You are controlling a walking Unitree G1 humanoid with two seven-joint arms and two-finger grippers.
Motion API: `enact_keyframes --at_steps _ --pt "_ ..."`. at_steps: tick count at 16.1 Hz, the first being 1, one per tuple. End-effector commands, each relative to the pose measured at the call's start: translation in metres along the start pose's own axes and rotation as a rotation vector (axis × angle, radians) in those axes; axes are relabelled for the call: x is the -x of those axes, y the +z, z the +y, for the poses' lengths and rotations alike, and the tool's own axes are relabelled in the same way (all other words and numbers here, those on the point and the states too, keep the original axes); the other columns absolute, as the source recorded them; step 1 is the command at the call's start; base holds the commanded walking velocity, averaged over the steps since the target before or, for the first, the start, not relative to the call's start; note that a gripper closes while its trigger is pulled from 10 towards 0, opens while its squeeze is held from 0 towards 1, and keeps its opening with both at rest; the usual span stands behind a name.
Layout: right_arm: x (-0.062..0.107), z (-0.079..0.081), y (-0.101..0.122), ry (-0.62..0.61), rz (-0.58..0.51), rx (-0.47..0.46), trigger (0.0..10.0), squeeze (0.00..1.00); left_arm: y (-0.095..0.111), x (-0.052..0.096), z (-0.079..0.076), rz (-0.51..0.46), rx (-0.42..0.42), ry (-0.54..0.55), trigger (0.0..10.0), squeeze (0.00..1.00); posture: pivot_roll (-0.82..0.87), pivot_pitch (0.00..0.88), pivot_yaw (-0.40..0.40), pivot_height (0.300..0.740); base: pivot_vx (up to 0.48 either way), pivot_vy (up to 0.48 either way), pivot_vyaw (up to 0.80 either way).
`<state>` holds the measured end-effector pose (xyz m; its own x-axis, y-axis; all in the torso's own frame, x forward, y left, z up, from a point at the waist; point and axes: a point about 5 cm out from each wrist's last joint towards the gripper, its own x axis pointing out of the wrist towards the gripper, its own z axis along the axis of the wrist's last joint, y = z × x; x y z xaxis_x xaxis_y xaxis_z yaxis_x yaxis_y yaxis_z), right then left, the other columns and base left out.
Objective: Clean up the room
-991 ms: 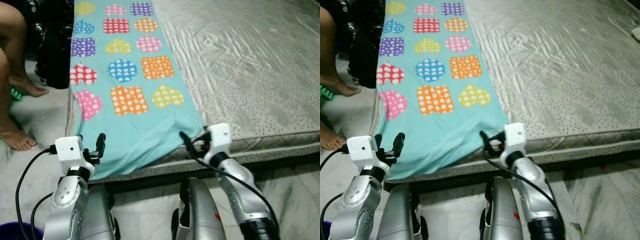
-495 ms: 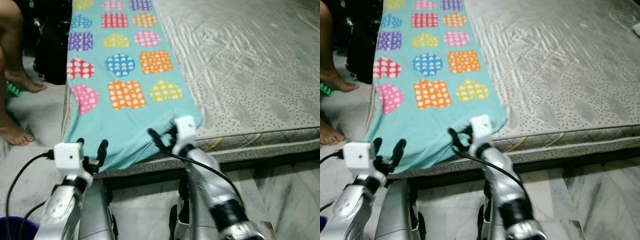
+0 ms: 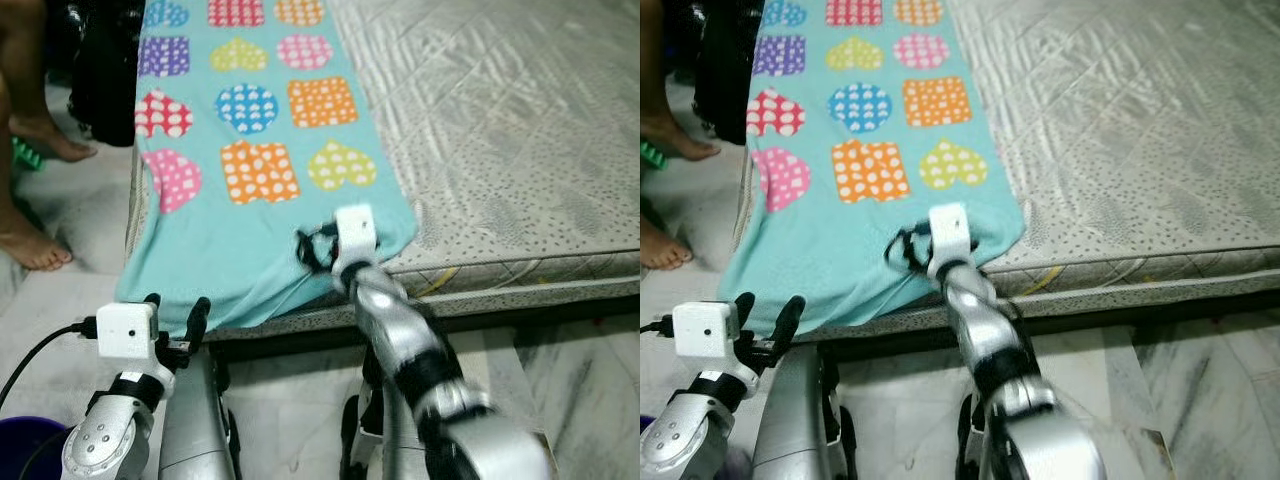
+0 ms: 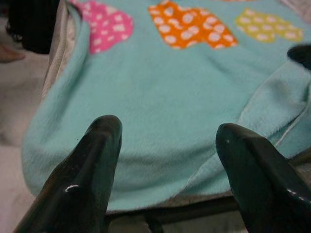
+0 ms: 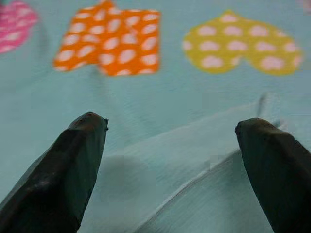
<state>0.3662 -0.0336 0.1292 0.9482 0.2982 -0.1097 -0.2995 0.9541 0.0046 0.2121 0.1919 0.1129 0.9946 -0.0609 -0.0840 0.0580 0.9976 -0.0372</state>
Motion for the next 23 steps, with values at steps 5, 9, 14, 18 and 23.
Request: enact_keyframes --at_steps 5,9,14,18,23 --pt "-0.007 -0.010 0.000 -0.179 0.055 0.057 10.0 0.00 -0.002 0.004 -0.002 0.034 0.005 0.014 10.0 0.00 0.12 0.326 -0.073 0.540 0.000 0.000 0.00" --pt "-0.005 -0.024 -0.009 -0.288 0.116 0.086 10.0 0.00 -0.003 0.003 -0.002 0.044 0.007 0.025 10.0 0.00 0.11 0.326 -0.075 0.540 0.000 0.000 0.00" --pt "-0.004 -0.032 -0.012 -0.349 0.154 0.026 0.0 0.00 -0.004 0.001 -0.002 0.049 0.005 0.032 10.0 0.00 0.12 0.323 -0.078 0.540 0.000 0.000 0.00" --pt "-0.006 -0.022 -0.009 -0.339 0.155 0.004 4.4 0.00 -0.004 -0.001 -0.002 0.051 0.005 0.036 10.0 0.00 0.12 0.322 -0.077 0.540 0.000 0.000 0.00" --pt "-0.007 -0.013 -0.007 -0.329 0.154 -0.012 5.3 0.00 -0.004 -0.003 -0.002 0.052 0.005 0.036 10.0 0.00 0.12 0.313 -0.078 0.540 0.000 0.000 0.00"
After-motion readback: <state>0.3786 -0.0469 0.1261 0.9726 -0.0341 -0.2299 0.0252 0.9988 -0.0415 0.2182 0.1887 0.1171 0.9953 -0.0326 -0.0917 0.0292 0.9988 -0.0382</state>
